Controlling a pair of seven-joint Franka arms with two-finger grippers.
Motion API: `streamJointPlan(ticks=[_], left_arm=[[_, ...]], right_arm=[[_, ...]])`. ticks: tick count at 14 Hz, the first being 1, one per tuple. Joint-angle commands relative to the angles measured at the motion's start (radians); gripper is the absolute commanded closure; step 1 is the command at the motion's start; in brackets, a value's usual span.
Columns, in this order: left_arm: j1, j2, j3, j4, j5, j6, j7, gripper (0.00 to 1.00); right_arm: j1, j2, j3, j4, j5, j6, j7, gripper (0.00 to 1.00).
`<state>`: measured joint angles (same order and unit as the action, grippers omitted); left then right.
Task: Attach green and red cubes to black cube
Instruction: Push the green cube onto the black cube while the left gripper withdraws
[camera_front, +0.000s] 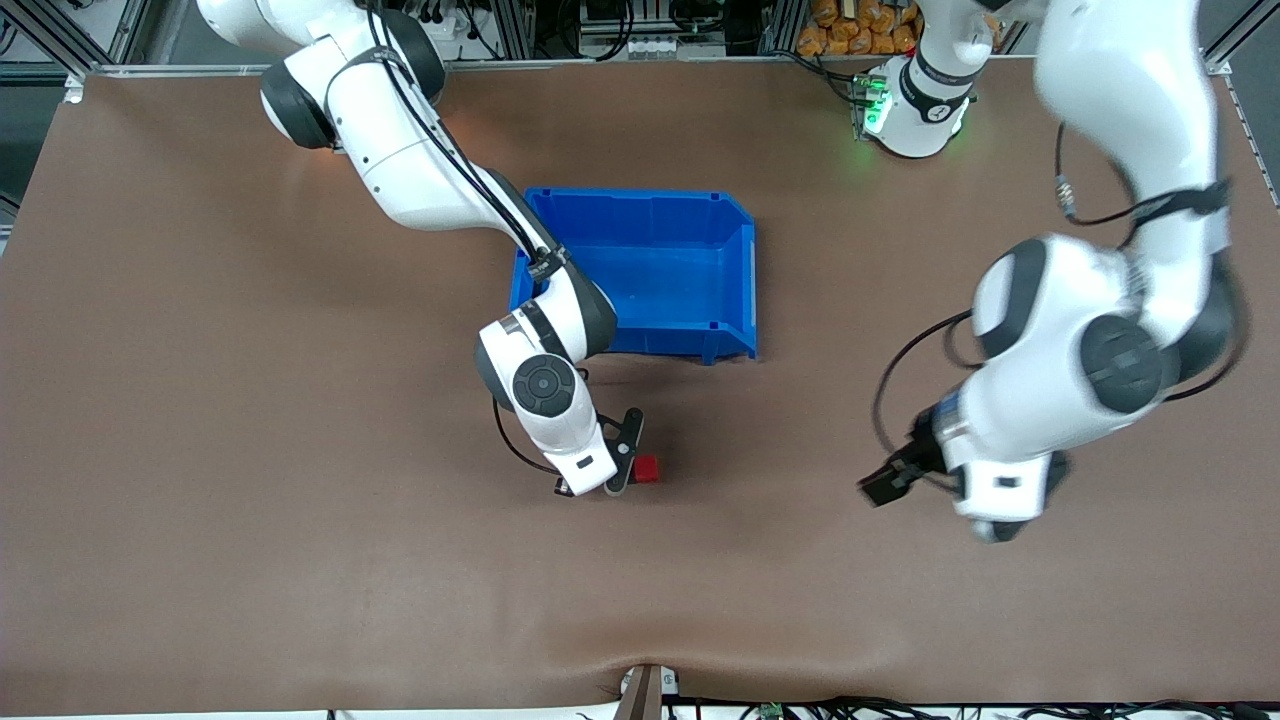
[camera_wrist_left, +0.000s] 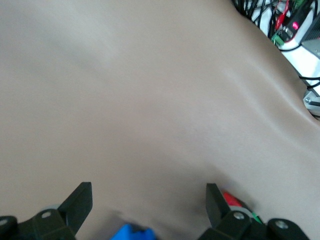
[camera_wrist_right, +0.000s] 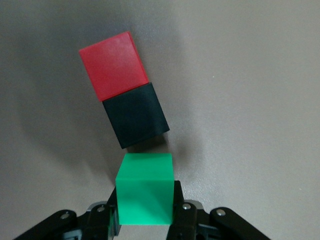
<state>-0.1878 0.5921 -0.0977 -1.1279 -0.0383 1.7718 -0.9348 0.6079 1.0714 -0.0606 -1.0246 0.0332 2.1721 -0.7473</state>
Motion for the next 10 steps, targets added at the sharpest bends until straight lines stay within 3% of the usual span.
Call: streamJointPlan(ticks=[1,7,8,9,10], left_arm=[[0.068,-0.089,-0.002,-0.029,0.017,-0.063,0.106,0.0],[0.132,-0.205,-0.008,-0.039,0.092,-0.147,0.353,0.0],[0.133,-0.206,-0.011,-0.047,0.09,-0.185,0.426,0.0],[0.133,-0.21,-0.013,-0.046,0.092,-0.221,0.508,0.0],[0.134,-0.225,-0.011,-0.046,0.09,-0.229,0.601,0.0]], right_arm=[[0.009,0.041,-0.013,0.057,-0.006,0.017,0.011,1.0],[0.015,0.059,-0.011,0.057,-0.006,0.07,0.009,1.0],[0.016,0.059,-0.011,0.057,-0.006,0.074,0.011,0.95],[0.018,0.059,-0.011,0.057,-0.006,0.074,0.009,0.27],[0.018,0.059,-0.011,0.055,-0.006,0.075,0.008,0.0]])
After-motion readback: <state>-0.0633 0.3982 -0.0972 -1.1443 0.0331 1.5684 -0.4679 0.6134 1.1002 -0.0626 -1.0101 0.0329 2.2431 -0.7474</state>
